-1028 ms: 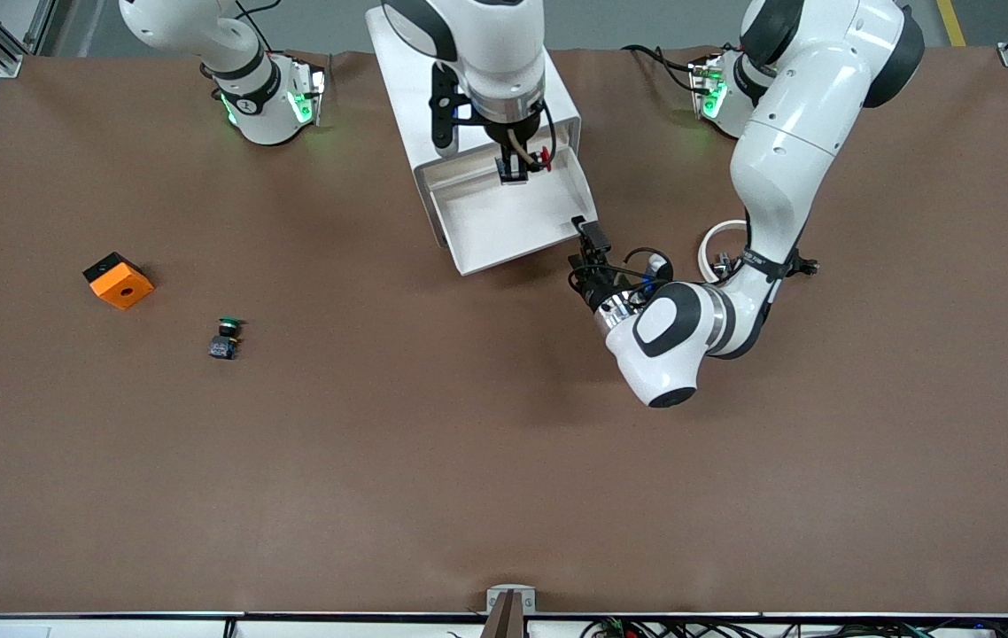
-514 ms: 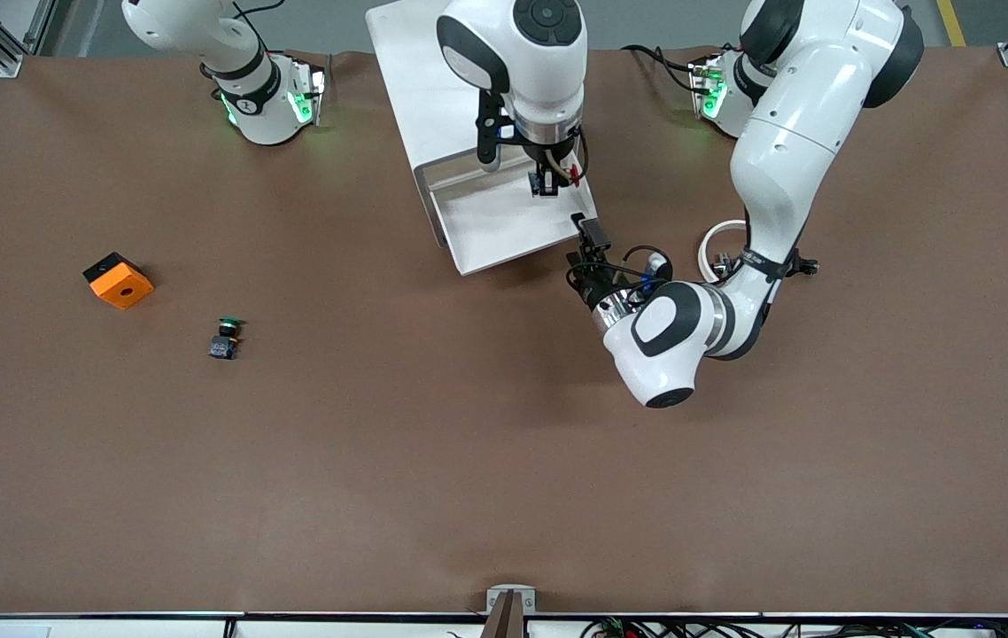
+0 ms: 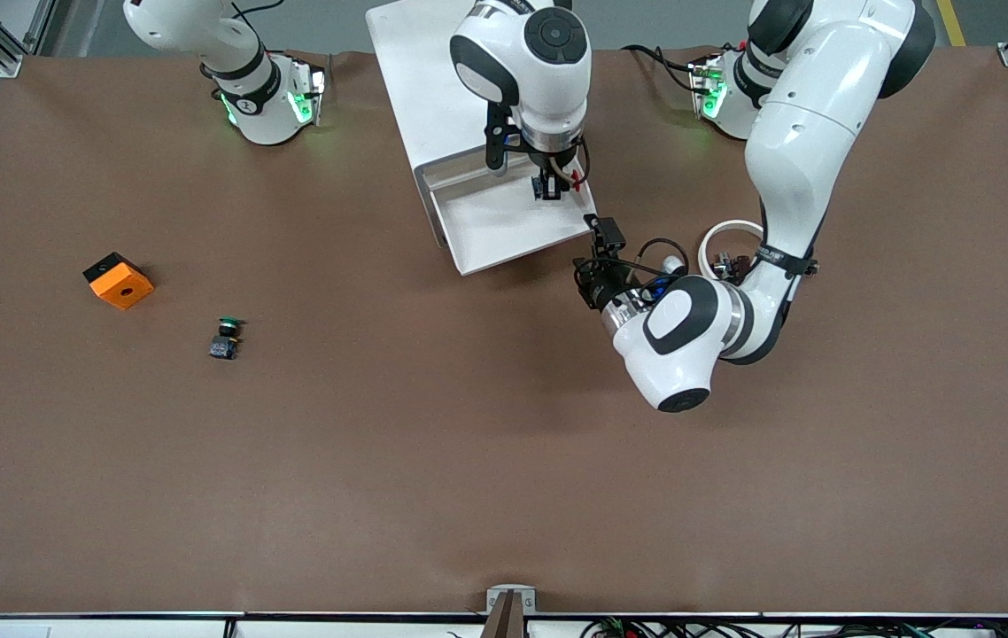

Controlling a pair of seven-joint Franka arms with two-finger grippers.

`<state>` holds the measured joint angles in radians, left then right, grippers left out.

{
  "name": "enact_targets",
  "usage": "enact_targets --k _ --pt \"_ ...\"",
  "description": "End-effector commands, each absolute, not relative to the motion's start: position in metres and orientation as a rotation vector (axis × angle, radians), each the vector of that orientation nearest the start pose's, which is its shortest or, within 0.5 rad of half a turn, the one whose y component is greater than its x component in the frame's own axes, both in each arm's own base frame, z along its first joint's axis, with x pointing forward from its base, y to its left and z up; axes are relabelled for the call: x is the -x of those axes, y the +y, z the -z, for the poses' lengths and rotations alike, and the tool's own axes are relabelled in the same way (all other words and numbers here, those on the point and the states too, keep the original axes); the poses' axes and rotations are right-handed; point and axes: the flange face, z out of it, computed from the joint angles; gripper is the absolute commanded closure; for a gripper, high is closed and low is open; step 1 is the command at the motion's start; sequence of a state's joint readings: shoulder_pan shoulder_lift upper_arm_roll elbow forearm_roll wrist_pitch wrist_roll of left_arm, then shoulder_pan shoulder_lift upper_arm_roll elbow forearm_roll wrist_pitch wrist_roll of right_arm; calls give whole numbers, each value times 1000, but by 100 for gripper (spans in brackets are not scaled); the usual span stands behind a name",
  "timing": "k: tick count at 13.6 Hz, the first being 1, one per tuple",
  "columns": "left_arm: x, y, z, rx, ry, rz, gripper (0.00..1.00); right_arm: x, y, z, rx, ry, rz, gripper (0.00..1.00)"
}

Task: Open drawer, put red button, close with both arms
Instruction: 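Lower the red button into the open drawer with the right gripper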

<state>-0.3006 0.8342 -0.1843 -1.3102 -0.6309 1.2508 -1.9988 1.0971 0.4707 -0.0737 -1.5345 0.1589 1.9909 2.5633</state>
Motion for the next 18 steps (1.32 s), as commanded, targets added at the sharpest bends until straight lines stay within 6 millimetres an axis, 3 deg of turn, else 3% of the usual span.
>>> enact_targets --k 1,11,15,18 --pt "-552 -335 -272 1736 -1577 -1279 0 -340 598 -373 2188 2298 -158 100" --pt "-577 -291 -283 2370 -1114 -1011 0 -344 597 -344 2212 2332 -120 100" --pt "-608 -286 -289 2631 -1021 -736 0 -350 595 -343 2195 2338 -120 100" --pt "-627 -277 -294 2710 -1050 -599 0 -355 592 -344 2188 2344 -119 100"
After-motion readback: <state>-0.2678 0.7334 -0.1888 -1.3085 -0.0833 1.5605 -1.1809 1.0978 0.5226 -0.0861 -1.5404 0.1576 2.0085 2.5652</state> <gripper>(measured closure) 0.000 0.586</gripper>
